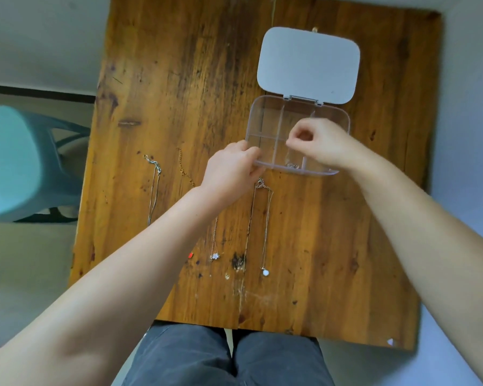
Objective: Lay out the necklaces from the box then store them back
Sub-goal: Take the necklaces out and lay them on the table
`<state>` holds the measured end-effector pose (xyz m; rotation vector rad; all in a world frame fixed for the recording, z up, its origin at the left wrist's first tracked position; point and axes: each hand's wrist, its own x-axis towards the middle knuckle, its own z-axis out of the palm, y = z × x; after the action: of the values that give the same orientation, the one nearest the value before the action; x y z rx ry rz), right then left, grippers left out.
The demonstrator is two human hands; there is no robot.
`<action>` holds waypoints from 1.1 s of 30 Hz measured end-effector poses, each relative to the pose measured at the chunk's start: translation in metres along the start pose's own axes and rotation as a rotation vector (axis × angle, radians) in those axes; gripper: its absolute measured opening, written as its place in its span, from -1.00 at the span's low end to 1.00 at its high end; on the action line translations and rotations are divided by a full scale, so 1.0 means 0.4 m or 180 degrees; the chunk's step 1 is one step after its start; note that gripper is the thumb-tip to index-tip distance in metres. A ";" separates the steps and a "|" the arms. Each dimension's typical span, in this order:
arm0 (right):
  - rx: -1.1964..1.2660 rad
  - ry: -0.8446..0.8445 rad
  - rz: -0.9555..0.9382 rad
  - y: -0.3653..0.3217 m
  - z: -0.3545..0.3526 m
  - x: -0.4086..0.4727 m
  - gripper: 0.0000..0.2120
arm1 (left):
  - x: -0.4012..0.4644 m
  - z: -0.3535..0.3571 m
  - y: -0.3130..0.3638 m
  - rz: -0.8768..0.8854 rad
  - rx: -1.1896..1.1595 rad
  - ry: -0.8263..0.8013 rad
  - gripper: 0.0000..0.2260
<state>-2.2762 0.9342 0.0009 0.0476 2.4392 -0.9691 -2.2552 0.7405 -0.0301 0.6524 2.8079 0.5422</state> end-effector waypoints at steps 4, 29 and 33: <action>0.1628 -0.0091 -0.0374 -0.033 -0.087 -0.104 -0.91 | 0.019 -0.048 0.071 0.0350 -0.1193 -0.0103 -0.55; 0.3852 0.1301 0.1706 0.120 0.342 -0.522 -0.80 | 0.015 -0.004 0.231 -0.0778 -0.2791 -0.0942 -0.77; 0.3741 0.1383 0.2370 0.171 0.422 -0.544 -0.90 | 0.003 0.114 0.261 -0.0295 -0.1559 -0.1206 -0.76</action>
<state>-1.9971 0.9084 -0.0434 1.5354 1.5253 -1.9192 -2.2036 0.8421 -0.0304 0.4593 2.2203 0.9335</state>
